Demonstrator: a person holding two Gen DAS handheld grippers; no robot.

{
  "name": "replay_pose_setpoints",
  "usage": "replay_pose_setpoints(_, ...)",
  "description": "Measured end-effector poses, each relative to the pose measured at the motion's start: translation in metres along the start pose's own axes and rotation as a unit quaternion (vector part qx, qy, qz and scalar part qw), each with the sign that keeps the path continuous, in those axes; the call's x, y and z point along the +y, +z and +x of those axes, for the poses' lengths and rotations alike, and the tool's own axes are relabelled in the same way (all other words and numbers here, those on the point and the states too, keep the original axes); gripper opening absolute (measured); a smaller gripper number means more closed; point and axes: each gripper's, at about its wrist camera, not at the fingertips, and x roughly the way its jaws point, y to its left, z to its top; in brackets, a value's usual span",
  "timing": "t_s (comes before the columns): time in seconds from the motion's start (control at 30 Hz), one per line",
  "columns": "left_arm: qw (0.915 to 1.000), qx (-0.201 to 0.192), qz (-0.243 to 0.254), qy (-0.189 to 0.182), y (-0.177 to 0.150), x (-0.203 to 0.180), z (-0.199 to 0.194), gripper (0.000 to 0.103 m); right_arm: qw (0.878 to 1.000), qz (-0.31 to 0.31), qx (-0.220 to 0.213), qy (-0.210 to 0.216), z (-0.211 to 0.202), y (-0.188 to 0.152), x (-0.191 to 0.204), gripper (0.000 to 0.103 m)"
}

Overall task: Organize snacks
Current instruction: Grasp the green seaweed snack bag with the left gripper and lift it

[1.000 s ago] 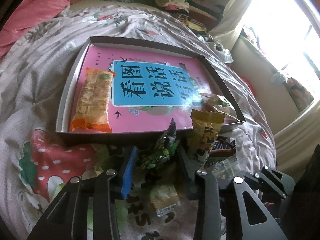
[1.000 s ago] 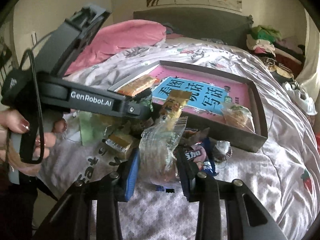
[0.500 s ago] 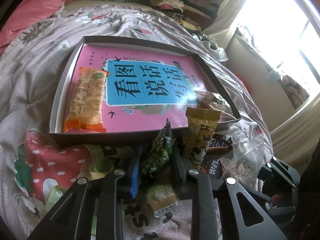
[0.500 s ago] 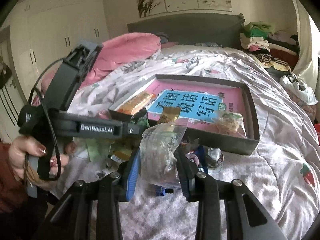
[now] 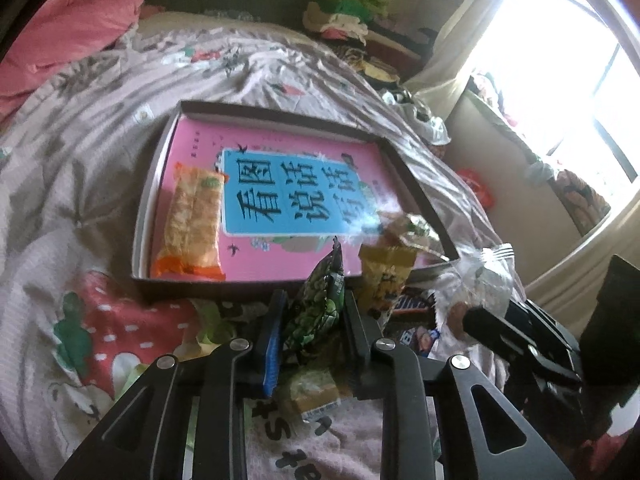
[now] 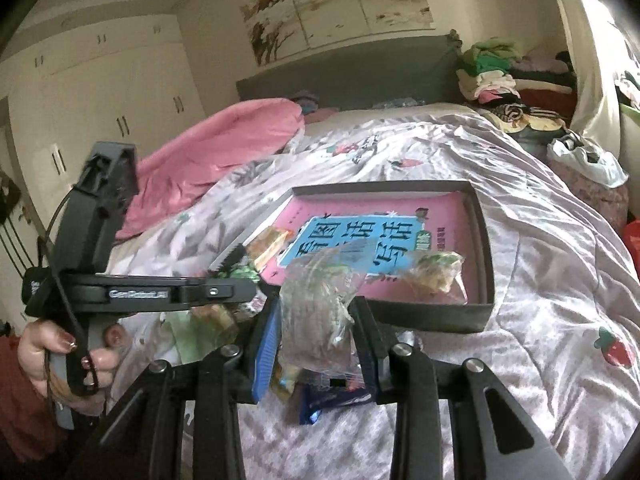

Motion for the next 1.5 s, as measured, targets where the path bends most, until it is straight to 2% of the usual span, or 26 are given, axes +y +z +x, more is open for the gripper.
replay_pose_setpoints(0.33,0.9995,-0.028,-0.014,0.004,0.015,0.003,-0.018,0.026,1.0,0.017,-0.022,-0.008,0.001,0.019,-0.017,0.036)
replay_pose_setpoints(0.77,0.9985,-0.048,-0.017,0.019,0.036,0.011,-0.015,0.026,0.999,0.019,-0.026,-0.01,0.024,0.038,-0.028,0.036)
replay_pose_setpoints(1.5,0.9988,-0.039,-0.027,0.015,0.054,0.025,0.009,0.026,0.999,0.048,-0.001,-0.012,0.061,0.05,-0.047,0.036)
